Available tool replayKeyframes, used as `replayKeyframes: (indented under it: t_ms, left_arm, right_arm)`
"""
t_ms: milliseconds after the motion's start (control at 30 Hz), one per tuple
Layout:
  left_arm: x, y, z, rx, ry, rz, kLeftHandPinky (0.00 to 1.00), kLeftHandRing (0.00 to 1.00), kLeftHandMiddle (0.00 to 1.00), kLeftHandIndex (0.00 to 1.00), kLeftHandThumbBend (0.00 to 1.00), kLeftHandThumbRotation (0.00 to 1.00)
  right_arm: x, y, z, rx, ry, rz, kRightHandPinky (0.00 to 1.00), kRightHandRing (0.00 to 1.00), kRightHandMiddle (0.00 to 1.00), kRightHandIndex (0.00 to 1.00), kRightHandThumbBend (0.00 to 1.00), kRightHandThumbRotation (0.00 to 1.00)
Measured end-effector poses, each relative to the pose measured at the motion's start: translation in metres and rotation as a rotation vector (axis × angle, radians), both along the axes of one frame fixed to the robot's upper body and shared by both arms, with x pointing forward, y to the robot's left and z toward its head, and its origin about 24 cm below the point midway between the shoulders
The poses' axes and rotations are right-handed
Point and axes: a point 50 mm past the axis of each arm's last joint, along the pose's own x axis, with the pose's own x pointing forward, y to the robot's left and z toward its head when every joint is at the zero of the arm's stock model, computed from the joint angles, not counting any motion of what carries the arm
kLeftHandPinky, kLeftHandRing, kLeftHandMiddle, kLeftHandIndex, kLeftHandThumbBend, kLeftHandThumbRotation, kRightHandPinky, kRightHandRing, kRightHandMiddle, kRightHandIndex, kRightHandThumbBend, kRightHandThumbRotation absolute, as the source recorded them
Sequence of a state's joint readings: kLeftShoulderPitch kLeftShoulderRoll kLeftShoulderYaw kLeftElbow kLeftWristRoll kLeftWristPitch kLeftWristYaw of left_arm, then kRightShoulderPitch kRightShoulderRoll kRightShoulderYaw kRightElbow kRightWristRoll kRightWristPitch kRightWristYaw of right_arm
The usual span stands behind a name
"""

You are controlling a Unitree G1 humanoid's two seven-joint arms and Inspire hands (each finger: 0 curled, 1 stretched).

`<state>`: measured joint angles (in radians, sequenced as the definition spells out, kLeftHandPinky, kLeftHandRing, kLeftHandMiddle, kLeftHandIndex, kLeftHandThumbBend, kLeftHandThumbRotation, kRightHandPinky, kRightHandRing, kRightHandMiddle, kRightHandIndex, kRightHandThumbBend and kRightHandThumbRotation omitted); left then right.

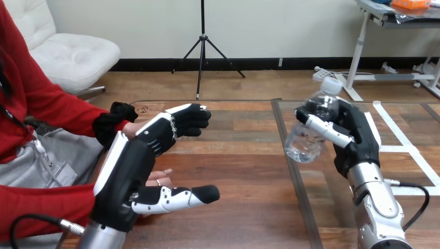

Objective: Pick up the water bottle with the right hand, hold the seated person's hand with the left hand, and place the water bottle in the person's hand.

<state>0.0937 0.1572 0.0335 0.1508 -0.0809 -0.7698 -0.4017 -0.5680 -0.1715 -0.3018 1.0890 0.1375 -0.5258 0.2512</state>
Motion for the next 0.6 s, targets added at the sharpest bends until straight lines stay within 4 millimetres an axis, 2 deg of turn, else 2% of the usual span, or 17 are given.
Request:
replayKeyframes:
  t_ms: [600]
  left_arm:
    - [0.008,0.016,0.008,0.18,0.001,0.035,0.78,0.84,0.85,0.84,1.0,0.39]
  right_arm:
    - [-0.015,0.005,0.003,-0.04,-0.093,0.104,0.42,0.45,0.47,0.45,0.79,0.0]
